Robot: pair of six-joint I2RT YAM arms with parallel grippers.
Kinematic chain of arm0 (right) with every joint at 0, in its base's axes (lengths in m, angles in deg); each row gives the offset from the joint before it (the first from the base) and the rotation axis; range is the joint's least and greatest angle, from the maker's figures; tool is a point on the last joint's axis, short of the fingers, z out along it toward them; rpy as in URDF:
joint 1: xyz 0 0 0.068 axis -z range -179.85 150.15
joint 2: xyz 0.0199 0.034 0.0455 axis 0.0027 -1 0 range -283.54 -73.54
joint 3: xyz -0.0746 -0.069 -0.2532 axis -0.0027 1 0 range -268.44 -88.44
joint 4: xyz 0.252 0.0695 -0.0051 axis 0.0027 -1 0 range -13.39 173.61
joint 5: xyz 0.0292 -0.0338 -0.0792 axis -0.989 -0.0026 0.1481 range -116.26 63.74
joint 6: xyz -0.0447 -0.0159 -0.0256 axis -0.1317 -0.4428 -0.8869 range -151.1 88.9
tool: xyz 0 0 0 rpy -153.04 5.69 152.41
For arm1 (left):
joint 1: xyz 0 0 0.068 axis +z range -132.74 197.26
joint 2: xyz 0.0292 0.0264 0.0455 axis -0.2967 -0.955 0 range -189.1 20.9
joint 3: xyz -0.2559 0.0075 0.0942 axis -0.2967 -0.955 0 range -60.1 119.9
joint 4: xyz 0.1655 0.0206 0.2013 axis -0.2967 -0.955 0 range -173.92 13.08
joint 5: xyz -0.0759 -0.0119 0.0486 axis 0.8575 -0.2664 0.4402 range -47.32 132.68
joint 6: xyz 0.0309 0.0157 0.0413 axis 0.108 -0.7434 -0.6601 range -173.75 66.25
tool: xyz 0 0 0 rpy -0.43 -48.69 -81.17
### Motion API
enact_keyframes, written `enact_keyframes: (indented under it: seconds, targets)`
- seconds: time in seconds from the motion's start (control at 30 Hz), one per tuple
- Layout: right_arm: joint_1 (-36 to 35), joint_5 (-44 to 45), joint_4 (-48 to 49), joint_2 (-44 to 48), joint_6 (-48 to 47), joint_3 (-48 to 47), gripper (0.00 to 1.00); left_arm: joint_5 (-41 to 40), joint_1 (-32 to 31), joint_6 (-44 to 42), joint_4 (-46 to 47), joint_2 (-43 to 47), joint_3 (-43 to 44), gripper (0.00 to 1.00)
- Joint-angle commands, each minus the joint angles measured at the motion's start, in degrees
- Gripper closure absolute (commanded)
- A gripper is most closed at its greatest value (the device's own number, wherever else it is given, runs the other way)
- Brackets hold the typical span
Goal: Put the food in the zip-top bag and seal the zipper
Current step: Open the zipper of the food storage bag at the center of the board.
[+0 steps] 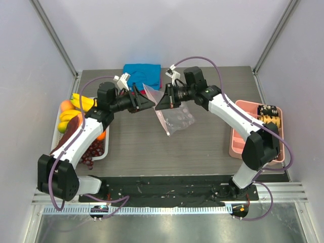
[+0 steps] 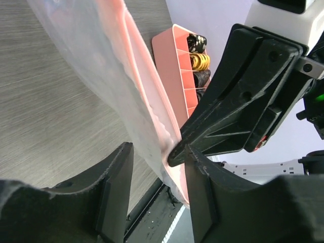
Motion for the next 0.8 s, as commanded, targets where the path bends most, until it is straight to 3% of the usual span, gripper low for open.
enact_keyframes:
  seconds: [0.0, 0.27, 0.3, 0.33, 0.43, 0.47, 0.5, 0.63, 0.77]
  targets:
    - [-0.3, -2.5, 3.5, 3.6, 1.6, 0.5, 0.99, 1.7, 0.0, 0.1, 3.3, -0.5, 0.7, 0.56]
    - [-0.5, -4.2, 4.1, 4.6, 1.2, 2.2, 0.99, 4.2, -0.1, 1.3, 4.8, -1.6, 0.1, 0.80]
    - [-0.4, -4.5, 4.1, 4.8, 1.2, 2.4, 0.99, 4.6, -0.1, 1.9, 5.5, -1.7, 0.0, 0.94]
    - [-0.5, -4.4, 3.9, 5.2, 0.9, 2.7, 0.99, 5.0, 0.0, 2.1, 5.5, -1.8, 0.0, 1.00]
    - [-0.5, -3.5, 2.5, 5.3, 0.1, 3.1, 0.82, 5.4, 0.0, 2.1, 5.2, -1.1, -0.5, 1.00]
    - [-0.3, -2.9, 2.0, 5.5, -0.3, 3.1, 0.71, 5.6, 0.0, 2.0, 4.8, -0.7, -0.5, 1.00]
    - [-0.2, -0.6, 1.2, 5.6, -0.6, 3.0, 0.66, 5.4, 0.0, 2.0, 4.3, 0.0, -0.6, 1.00]
    - [-0.1, 9.6, -1.6, 6.1, -4.7, 1.1, 0.65, 5.2, 0.0, 2.3, 2.6, 1.5, -0.5, 1.00]
    - [-0.3, 15.1, -4.7, 4.3, -7.9, -2.5, 0.77, 4.6, -0.1, 3.1, 1.0, 1.9, 0.1, 1.00]
